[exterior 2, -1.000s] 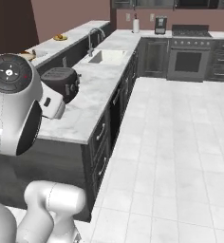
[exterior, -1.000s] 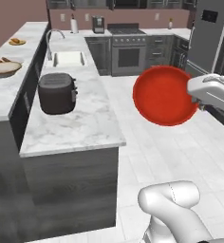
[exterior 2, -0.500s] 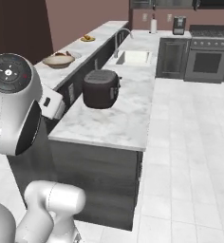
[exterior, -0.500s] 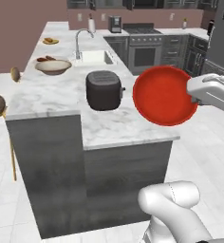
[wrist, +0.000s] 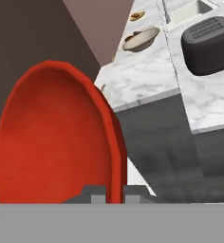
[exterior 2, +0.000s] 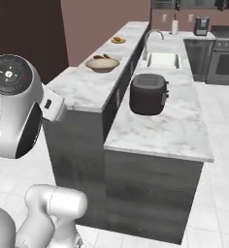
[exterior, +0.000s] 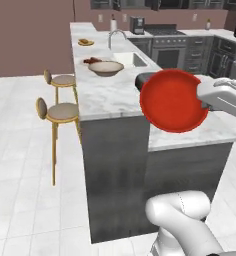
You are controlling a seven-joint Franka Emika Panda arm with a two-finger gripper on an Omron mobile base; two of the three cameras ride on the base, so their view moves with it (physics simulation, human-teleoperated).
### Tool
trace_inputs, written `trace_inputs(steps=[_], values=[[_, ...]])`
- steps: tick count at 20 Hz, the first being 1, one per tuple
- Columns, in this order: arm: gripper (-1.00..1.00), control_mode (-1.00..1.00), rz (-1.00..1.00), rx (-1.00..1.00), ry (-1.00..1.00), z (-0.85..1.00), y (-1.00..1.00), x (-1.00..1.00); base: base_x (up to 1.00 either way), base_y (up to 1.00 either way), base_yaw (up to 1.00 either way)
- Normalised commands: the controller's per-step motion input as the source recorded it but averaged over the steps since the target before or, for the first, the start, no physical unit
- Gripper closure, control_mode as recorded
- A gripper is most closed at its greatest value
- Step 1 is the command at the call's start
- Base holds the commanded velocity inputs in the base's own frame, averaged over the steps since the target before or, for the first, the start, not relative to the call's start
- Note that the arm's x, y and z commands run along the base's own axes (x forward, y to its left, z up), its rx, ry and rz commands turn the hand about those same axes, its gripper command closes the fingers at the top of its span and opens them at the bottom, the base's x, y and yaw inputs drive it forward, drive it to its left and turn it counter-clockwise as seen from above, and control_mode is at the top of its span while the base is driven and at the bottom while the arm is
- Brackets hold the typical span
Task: Take the smaller bowl and place it next to the appetizer plate on the dining counter , and place the larger bowl next to the plate with cooked food.
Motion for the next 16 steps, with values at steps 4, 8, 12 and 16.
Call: trace_inputs(steps=[4, 8, 12, 16], values=[[1.00, 1.00, 0.00, 0.00, 0.00, 0.00, 0.00, 0.00, 0.00, 1.00, -0.08], [1.00, 1.00, 0.00, 0.00, 0.00, 0.00, 0.00, 0.00, 0.03, 1.00, -0.16], [1.00, 1.00, 0.00, 0.00, 0.00, 0.00, 0.00, 0.00, 0.11, 1.00, -0.40], [1.00, 1.00, 0.00, 0.00, 0.00, 0.00, 0.00, 0.00, 0.10, 1.00, -0.46]])
